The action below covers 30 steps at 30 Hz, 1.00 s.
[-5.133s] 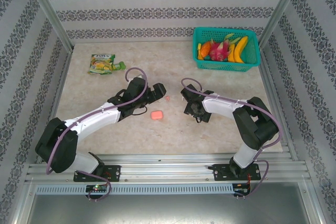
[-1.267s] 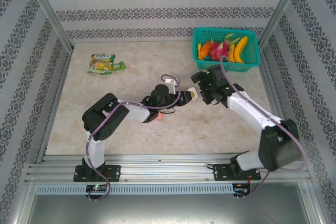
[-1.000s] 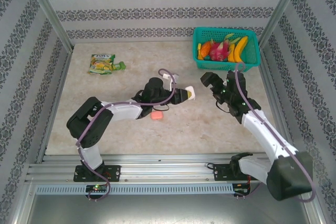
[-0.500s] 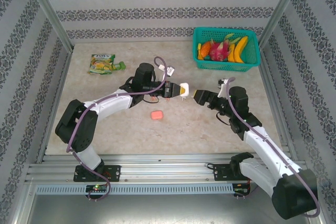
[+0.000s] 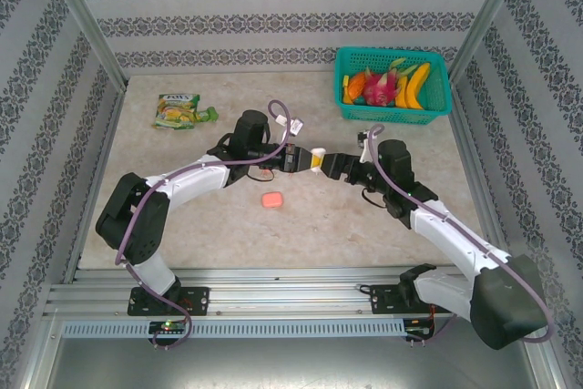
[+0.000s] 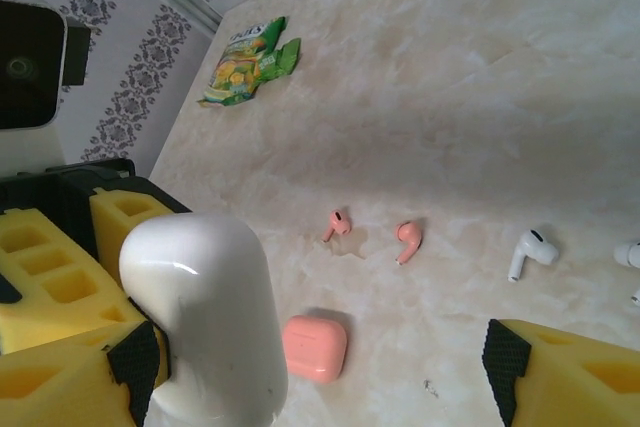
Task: Insert wireless bluetooth earbuds into charging case
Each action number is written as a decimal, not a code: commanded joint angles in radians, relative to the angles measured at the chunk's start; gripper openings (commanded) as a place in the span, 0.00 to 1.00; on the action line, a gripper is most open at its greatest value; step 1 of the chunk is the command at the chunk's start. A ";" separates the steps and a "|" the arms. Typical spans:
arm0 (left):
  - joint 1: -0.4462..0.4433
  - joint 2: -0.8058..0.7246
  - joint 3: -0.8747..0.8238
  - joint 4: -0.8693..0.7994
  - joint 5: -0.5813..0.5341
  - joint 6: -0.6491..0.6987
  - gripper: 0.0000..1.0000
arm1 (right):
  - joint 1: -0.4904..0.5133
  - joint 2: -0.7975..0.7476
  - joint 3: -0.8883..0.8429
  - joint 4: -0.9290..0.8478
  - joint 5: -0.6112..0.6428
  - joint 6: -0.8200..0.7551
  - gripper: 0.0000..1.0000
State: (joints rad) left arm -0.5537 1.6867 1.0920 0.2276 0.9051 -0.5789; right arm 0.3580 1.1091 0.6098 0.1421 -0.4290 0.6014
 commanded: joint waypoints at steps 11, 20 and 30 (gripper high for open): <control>0.011 -0.106 0.018 0.010 0.033 0.024 0.00 | -0.103 0.011 -0.072 0.043 0.040 0.018 0.80; 0.030 -0.119 -0.038 0.088 0.037 -0.013 0.00 | -0.115 -0.085 -0.038 0.000 -0.095 0.046 0.80; 0.073 -0.084 -0.127 0.411 0.056 -0.209 0.00 | -0.121 -0.046 0.022 0.085 -0.255 0.105 0.75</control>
State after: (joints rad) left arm -0.4950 1.5948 0.9752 0.4618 0.9333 -0.7136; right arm 0.2501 1.0370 0.5957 0.1703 -0.6159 0.6727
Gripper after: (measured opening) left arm 0.213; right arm 0.755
